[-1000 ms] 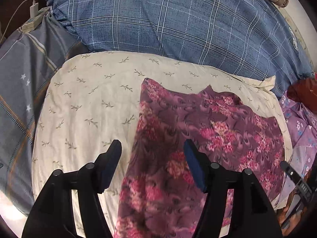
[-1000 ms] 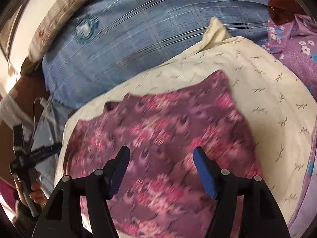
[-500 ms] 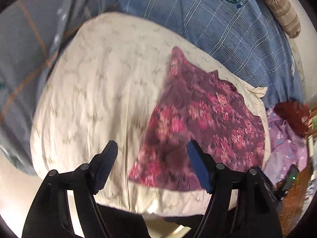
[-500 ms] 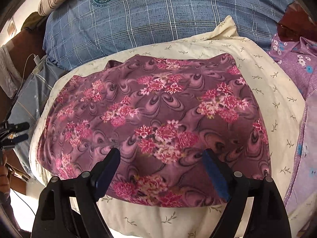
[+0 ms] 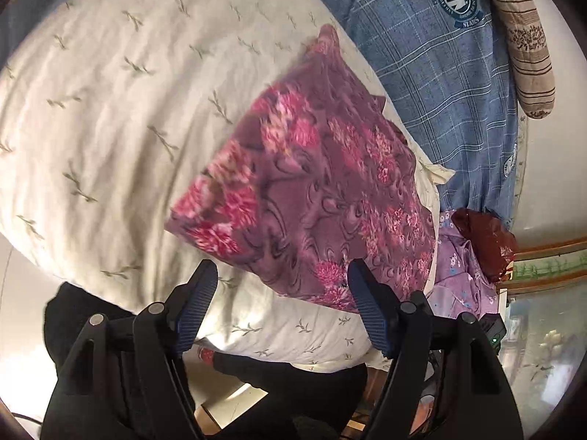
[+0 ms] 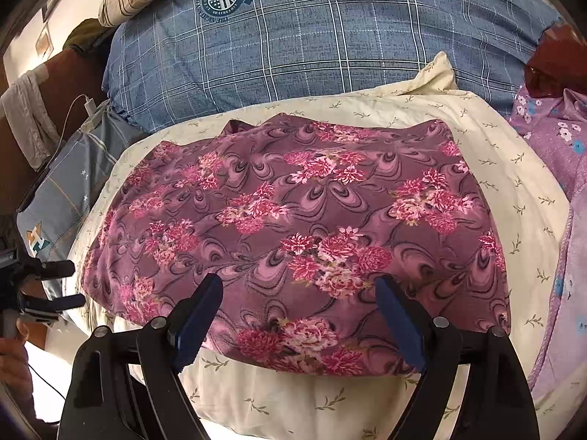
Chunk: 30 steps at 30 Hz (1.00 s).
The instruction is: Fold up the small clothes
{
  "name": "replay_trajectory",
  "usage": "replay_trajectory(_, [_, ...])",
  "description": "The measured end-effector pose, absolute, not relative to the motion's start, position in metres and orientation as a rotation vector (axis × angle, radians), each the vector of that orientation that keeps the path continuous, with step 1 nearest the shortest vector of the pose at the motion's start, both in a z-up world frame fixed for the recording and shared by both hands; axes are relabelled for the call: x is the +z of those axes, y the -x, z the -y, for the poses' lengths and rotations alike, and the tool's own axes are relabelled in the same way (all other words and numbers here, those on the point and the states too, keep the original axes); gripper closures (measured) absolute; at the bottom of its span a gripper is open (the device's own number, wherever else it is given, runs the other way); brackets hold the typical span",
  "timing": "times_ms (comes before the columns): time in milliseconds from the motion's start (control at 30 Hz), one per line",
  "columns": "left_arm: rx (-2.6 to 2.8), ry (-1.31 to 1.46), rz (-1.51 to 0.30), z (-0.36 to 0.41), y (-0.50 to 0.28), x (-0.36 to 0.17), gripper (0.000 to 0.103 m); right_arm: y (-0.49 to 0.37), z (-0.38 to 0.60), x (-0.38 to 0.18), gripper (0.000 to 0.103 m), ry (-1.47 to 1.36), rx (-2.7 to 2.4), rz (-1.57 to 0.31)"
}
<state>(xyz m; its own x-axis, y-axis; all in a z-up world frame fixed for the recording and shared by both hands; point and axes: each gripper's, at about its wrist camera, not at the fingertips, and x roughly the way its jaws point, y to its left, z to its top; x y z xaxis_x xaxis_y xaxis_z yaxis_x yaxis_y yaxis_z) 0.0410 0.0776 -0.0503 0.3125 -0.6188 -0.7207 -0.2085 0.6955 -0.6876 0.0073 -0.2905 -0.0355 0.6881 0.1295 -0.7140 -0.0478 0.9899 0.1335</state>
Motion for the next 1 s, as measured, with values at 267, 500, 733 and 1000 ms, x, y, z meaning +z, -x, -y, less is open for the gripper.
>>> replay_trajectory(267, [-0.332,0.877,-1.253,-0.058,-0.065,-0.071,0.03,-0.01,0.302,-0.037,0.017,-0.144,0.083,-0.803])
replay_trajectory(500, [-0.391,0.873,-1.204,-0.046,-0.081,-0.06,0.03,-0.036,0.316,-0.023,0.017,-0.172,0.048,-0.745])
replay_trajectory(733, [-0.391,0.884,-1.209,-0.052,-0.084,-0.068,0.038,-0.071,0.3,-0.027,0.041,-0.131,0.074,-0.632])
replay_trajectory(1000, [-0.349,0.732,-1.177,-0.047,-0.083,-0.047,0.088,-0.084,0.292,-0.076,0.034,-0.012,0.031,-0.67])
